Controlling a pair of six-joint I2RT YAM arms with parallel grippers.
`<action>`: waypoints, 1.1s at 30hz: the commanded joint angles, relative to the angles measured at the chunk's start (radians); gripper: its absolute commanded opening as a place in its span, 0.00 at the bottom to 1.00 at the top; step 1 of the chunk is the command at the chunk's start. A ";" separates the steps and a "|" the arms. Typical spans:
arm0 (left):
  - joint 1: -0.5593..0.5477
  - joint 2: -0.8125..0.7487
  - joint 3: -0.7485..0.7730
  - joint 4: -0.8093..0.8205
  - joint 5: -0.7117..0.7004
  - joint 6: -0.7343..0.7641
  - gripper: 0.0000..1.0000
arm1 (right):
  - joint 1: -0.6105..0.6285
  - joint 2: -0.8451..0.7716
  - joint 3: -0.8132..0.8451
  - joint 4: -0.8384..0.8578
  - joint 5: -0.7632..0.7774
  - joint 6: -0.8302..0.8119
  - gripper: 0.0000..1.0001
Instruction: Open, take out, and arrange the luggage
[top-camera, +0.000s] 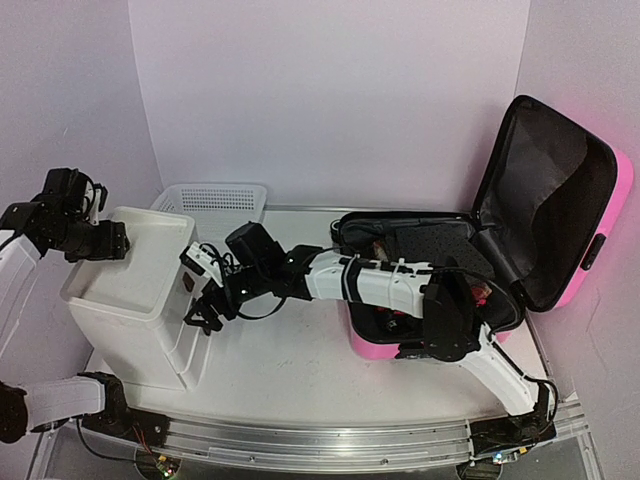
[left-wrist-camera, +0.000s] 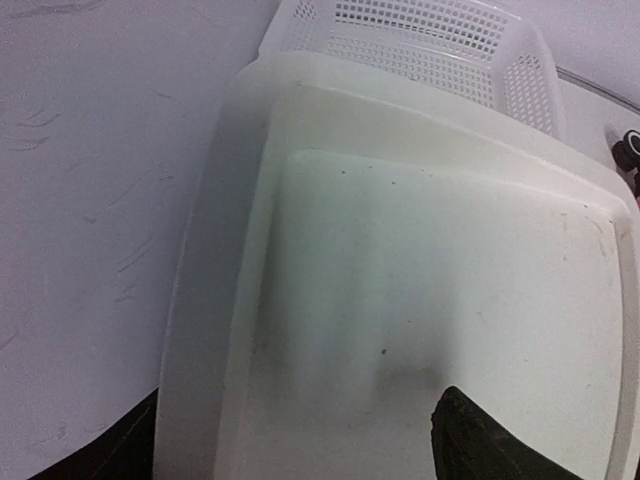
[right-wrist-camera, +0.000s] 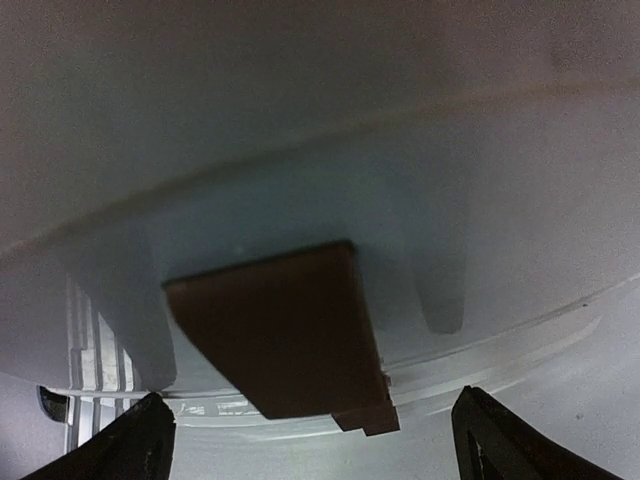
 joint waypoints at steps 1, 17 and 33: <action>-0.037 -0.093 0.200 -0.135 0.049 -0.036 0.91 | 0.075 0.164 0.261 0.255 0.088 0.110 0.98; -0.036 -0.077 0.209 -0.165 0.049 -0.046 0.91 | 0.092 0.037 0.156 0.284 0.279 0.134 0.98; -0.207 0.142 0.236 -0.081 0.231 -0.038 0.86 | -0.076 -0.694 -0.656 -0.014 0.402 0.273 0.98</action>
